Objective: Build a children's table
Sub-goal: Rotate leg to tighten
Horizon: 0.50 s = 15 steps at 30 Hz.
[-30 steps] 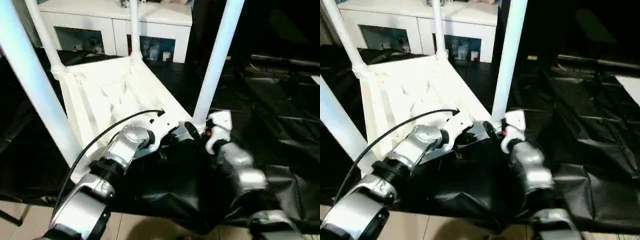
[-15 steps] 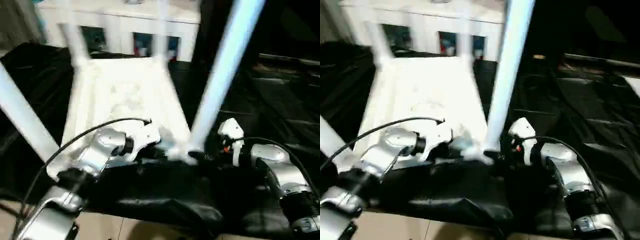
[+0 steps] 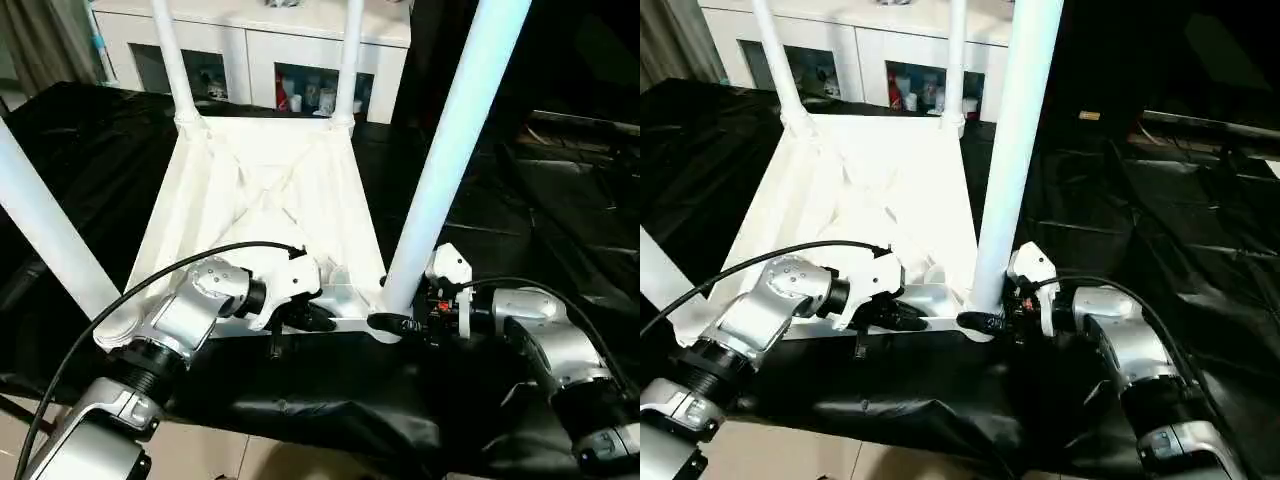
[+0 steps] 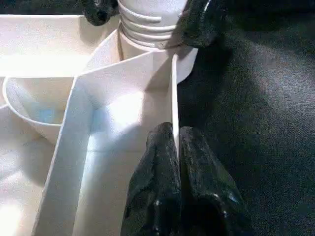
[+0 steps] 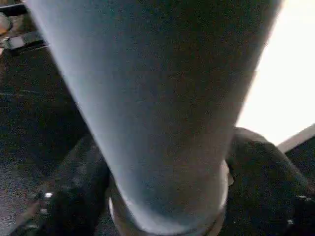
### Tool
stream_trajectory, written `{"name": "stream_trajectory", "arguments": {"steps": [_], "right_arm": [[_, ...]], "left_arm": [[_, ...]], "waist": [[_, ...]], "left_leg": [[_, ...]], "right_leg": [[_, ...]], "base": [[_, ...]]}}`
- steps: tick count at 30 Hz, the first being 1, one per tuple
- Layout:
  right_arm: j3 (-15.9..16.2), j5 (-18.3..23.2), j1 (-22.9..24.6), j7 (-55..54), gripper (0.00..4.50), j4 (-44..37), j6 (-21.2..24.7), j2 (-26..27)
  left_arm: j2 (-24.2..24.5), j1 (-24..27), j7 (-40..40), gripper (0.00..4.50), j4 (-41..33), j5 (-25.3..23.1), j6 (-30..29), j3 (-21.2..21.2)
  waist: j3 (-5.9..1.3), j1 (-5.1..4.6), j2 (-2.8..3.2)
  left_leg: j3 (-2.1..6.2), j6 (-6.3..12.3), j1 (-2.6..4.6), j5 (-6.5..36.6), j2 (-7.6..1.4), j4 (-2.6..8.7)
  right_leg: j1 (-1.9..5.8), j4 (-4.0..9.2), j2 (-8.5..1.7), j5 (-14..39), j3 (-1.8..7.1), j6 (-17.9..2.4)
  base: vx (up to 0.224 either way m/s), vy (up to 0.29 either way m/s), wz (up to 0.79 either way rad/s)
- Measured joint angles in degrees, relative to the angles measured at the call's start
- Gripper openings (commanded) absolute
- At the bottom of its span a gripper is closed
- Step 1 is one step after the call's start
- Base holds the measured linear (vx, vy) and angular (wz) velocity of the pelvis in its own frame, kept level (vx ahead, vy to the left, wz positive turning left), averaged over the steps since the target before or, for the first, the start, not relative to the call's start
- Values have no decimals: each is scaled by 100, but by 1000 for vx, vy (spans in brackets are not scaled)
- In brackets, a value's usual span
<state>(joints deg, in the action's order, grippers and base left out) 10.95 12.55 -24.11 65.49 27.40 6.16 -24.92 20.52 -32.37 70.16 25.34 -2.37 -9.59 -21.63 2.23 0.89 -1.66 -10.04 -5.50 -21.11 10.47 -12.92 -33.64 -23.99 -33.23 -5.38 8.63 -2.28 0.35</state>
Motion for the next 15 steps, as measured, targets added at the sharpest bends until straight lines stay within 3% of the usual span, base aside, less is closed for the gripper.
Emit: {"name": "stream_trajectory", "arguments": {"steps": [11,15], "right_arm": [[25,-3,-20,-19,273,81,-68,57],[-312,-112,-107,-1087,269,552,-281,543]], "left_arm": [[25,17,-13,0,-6,3,-20,15],[-233,-150,-601,0,347,-120,-139,136]], "waist": [[0,-41,0],[-5,-110,-7]], "left_leg": [[0,0,2,0,-1,-1],[0,-2,4,0,2,-14]], "right_leg": [[1,-3,1,0,0,0],[8,-22,1,-1,7,0]], "base": [[0,0,0],[-13,-1,-1]]}}
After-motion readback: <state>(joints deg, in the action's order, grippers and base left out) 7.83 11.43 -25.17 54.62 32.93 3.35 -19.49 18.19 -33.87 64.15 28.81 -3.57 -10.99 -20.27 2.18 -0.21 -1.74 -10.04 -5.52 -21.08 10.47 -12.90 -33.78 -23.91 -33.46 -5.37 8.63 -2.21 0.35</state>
